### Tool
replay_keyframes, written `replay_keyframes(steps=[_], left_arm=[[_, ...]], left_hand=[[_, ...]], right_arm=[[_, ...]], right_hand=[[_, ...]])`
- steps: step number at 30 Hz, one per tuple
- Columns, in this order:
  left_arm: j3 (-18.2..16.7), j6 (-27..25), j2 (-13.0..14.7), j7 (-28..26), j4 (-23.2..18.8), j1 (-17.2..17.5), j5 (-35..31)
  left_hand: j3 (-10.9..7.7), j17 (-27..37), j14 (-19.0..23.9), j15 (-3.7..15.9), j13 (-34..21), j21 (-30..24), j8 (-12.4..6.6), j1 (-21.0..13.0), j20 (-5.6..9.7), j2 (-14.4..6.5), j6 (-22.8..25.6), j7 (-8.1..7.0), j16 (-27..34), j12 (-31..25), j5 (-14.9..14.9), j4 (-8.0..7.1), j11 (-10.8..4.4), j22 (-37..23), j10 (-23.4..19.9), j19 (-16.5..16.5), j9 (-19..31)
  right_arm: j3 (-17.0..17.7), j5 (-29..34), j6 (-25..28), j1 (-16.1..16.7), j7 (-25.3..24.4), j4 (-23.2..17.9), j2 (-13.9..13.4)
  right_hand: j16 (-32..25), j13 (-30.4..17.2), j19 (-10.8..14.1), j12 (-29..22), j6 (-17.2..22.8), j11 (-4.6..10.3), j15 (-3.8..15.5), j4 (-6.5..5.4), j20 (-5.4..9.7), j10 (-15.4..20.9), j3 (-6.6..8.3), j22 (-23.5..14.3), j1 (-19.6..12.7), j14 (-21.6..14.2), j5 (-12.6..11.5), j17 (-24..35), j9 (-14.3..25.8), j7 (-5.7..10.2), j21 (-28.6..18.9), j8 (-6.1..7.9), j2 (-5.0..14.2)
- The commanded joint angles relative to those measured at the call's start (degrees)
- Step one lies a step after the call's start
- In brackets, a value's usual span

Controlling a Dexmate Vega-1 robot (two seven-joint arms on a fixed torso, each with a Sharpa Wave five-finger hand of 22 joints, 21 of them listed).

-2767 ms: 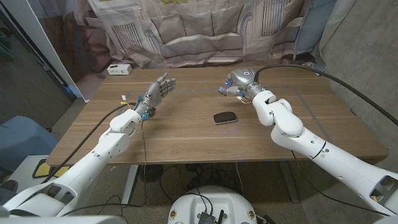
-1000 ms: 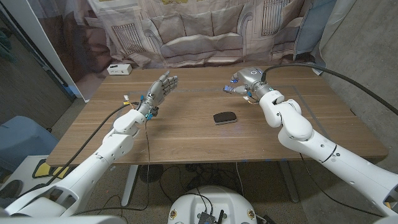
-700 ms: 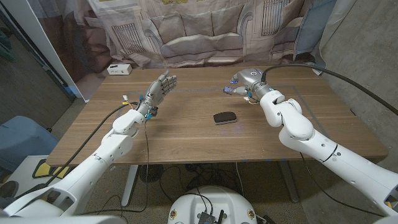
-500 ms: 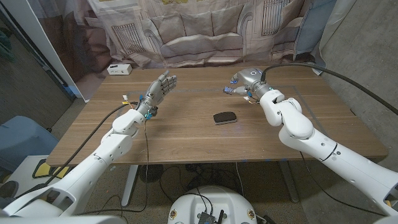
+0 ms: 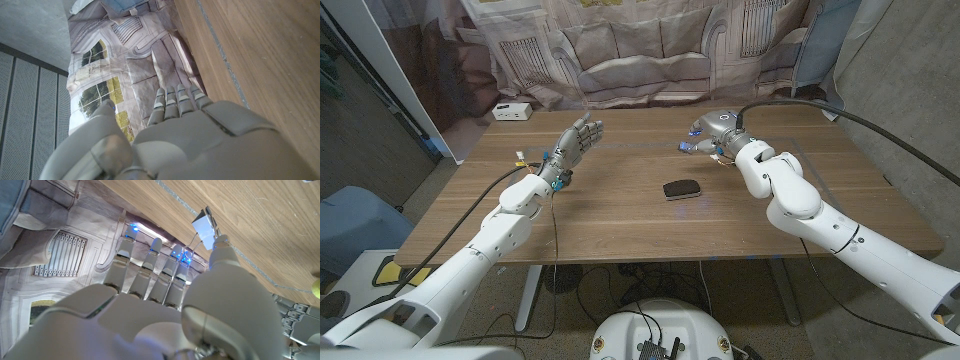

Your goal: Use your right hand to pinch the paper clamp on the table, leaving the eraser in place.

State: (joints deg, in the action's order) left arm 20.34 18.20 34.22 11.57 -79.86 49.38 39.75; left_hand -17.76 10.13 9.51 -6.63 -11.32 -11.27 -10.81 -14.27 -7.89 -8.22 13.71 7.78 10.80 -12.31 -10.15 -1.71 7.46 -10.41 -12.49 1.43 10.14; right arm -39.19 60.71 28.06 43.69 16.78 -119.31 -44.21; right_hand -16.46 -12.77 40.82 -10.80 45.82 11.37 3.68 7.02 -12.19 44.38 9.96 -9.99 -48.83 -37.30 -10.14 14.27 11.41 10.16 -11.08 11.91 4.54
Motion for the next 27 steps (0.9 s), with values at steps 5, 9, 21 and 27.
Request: replay_keyframes(steps=[5,9,21,27], left_arm=[[-0.1,1.2,-0.4,1.0,1.6,-0.5,0.2],[-0.2,1.1,-0.4,1.1,1.7,-0.4,0.3],[-0.6,1.8,-0.4,0.8,1.9,0.0,0.3],[-0.5,1.7,-0.5,0.6,1.9,0.0,0.2]], left_hand=[[-0.43,0.2,0.3,0.12,-0.2,-0.3,0.03,0.1,-0.18,0.5,0.5,0.07,0.1,0.0,-0.1,0.00,-0.10,0.0,-0.4,-0.4,0.2],[-0.48,0.2,0.3,0.15,-0.2,-0.3,0.03,0.1,-0.19,0.5,0.5,0.09,0.1,0.0,-0.1,0.01,-0.21,0.0,-0.4,-0.4,0.2],[-0.60,0.2,0.3,0.12,-0.2,-0.3,0.04,0.1,-0.19,0.6,0.5,0.13,0.0,0.0,-0.1,0.07,-0.15,0.0,-0.4,-0.4,0.2],[-0.66,0.2,0.3,0.14,-0.2,-0.3,0.04,0.2,-0.19,0.6,0.4,0.07,0.0,0.0,-0.1,0.09,-0.16,0.0,-0.4,-0.4,0.2]], right_arm=[[-1.2,3.1,-0.5,-1.0,2.8,0.8,0.7],[-1.3,3.6,-0.9,-1.2,3.0,1.2,0.9],[-2.1,6.1,-1.4,-1.8,5.2,2.2,1.3],[-2.2,6.4,-2.5,-2.2,6.0,2.7,1.3]], right_hand=[[0.4,-0.1,-0.5,0.0,1.9,-0.10,1.73,-0.15,-0.22,-0.6,-0.54,-0.2,1.2,0.5,-0.4,0.3,0.2,2.57,0.0,-0.32,-0.32],[0.4,-0.1,-0.6,0.1,1.4,-0.16,1.69,-0.18,-0.21,-1.1,-0.68,-0.2,1.4,0.6,-0.4,0.3,0.2,2.54,0.0,-0.49,-0.43],[0.5,-0.1,-1.0,0.0,0.2,-0.24,1.65,-0.39,-0.22,-2.2,-1.28,-0.2,2.5,1.3,-0.5,0.3,0.2,2.55,0.0,-0.76,-0.95],[0.7,-0.1,-1.3,0.1,-0.3,-0.30,1.62,-0.33,-0.22,-2.8,-1.42,-0.2,2.7,1.8,-0.6,0.3,0.2,2.55,0.1,-0.83,-1.09]])
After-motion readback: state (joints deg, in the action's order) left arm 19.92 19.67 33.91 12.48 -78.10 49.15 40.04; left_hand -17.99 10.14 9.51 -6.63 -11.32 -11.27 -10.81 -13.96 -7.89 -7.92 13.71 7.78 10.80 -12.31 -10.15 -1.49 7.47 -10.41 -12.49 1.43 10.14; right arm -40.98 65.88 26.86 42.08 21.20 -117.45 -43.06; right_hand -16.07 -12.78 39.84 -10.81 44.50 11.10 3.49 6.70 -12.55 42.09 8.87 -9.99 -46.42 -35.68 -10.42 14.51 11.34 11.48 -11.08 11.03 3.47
